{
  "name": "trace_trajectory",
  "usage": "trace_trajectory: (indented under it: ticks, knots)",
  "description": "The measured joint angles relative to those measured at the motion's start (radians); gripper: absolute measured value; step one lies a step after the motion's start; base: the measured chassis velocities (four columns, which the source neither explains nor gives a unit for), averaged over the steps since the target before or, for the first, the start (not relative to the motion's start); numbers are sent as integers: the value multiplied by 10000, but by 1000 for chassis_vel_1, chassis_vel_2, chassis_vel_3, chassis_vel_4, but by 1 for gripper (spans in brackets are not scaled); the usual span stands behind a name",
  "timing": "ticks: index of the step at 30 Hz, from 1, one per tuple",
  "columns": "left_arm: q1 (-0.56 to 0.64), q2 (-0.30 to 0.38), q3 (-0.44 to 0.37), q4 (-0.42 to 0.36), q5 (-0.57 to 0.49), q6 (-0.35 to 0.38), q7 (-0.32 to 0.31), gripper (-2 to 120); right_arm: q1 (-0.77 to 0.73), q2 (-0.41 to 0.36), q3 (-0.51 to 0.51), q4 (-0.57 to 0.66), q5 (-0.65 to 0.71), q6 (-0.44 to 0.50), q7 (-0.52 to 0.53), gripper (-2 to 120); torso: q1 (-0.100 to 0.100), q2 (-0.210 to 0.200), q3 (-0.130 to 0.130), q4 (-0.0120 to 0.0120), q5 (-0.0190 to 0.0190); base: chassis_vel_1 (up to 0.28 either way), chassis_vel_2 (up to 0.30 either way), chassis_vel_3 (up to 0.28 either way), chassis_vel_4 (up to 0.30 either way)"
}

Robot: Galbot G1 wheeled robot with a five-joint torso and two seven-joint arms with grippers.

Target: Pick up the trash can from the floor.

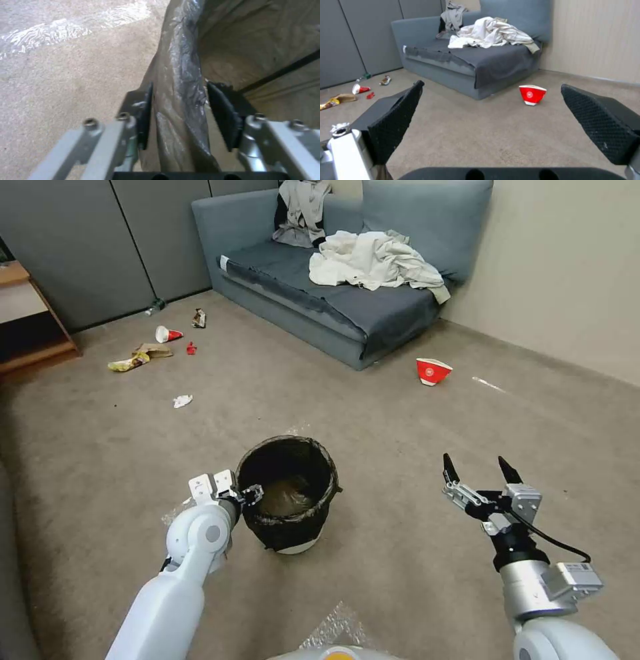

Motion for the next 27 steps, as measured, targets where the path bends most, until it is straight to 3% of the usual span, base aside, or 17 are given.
trace_trajectory:
  ticks: [8, 13, 21, 23, 25, 27]
  knots:
    - [8, -36, -197, -159, -267, 3, -189, 7, -28, -21, -6, 0, 9, 48, 0, 100, 0, 0, 0, 0, 0, 0, 0, 0, 0]
    - [29, -65, -351, -370, -524, 4, -320, 3, -37, -39, -6, 7, 12, 51, 0, 100, 0, 0, 1, -1, 0, 0, 0, 0, 0]
    - [749, -122, -1000, -1671, -870, -4, -362, 3, -46, -11, -67, 63, 11, 86, -7, 100, 0, 0, 0, -1, 1, 0, 0, 0, 0]
    - [1378, -149, -1333, -2629, -907, -4, -361, 3, -56, -8, -107, 83, 7, 126, -21, 100, 0, 0, -1, 0, 1, 0, 0, 0, 0]
    - [1495, -146, -1387, -2787, -912, -5, -361, 3, -56, -11, -115, 93, 7, 131, -23, 100, 0, 0, -1, 0, 2, 0, 0, 0, 0]
    - [2159, -100, -1628, -3646, -967, -5, -380, 3, -56, -36, -150, 137, 6, 140, -34, 100, 0, 0, -1, 1, 2, 0, 0, 0, 0]
